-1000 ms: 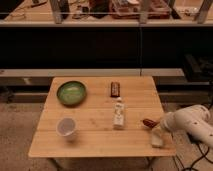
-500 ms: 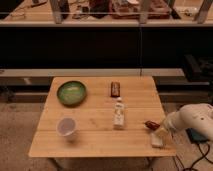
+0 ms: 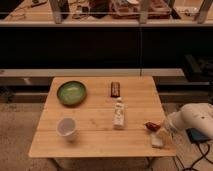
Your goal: Place the pepper on the white sponge
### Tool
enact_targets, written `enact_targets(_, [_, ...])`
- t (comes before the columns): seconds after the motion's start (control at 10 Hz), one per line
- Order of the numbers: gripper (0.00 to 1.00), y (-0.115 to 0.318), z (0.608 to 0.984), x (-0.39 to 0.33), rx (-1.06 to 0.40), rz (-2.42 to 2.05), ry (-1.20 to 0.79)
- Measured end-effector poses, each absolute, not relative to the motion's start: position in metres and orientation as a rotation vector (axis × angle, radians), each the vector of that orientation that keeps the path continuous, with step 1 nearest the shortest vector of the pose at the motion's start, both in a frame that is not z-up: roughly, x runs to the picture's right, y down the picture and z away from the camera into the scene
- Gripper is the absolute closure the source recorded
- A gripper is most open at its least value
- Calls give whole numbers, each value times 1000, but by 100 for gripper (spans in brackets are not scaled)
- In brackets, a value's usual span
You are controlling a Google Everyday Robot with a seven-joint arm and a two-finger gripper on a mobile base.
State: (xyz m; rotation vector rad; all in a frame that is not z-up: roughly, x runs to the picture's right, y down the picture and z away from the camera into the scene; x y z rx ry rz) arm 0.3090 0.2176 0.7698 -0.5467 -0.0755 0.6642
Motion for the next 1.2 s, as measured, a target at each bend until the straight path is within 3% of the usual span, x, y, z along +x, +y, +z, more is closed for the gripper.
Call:
enact_targets(0.1, [95,220,768,310,-554,662,-70])
enact_targets(0.8, [25,231,775,312,-640,660,-25])
enact_targets(1.2, [20,232,780,319,-684,693,-17])
